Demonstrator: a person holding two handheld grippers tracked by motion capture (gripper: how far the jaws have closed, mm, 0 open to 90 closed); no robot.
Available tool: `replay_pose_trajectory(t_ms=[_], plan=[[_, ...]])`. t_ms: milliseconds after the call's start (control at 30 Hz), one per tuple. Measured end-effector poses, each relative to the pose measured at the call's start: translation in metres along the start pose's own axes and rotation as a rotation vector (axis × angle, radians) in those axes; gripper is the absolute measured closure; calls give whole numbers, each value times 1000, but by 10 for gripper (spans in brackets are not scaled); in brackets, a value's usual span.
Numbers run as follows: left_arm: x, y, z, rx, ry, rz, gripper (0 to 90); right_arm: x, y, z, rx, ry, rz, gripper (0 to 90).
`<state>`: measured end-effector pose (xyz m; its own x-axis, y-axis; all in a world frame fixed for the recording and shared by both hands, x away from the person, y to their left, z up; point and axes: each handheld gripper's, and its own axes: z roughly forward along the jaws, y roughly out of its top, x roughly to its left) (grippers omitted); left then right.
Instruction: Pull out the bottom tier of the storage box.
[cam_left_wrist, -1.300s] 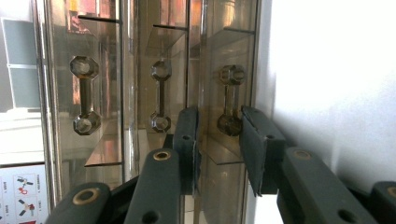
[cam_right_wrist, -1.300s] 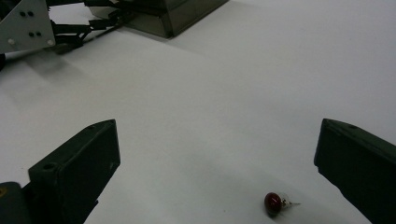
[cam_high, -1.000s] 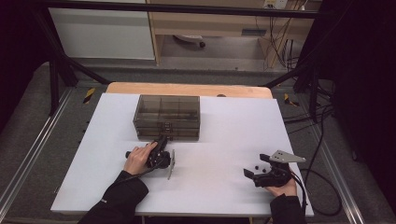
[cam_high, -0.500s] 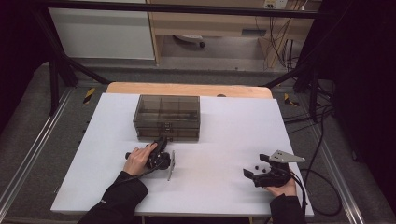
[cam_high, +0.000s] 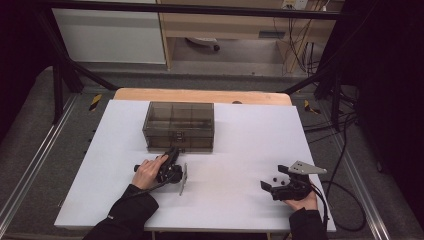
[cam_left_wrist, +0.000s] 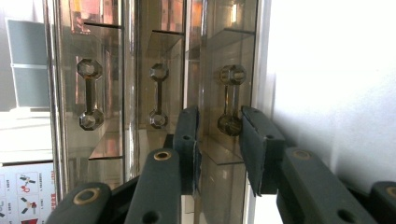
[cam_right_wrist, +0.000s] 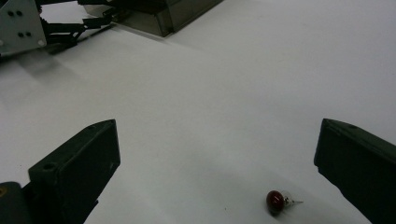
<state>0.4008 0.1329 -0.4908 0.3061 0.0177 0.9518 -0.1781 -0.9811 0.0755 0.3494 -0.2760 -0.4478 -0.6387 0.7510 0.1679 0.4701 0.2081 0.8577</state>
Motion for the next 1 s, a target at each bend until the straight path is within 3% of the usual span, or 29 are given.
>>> replay_pose_trajectory(t_ms=[1000], plan=[[-4,1,-10,-8,1,10,686,0,0,0,-1,-1,0,8]])
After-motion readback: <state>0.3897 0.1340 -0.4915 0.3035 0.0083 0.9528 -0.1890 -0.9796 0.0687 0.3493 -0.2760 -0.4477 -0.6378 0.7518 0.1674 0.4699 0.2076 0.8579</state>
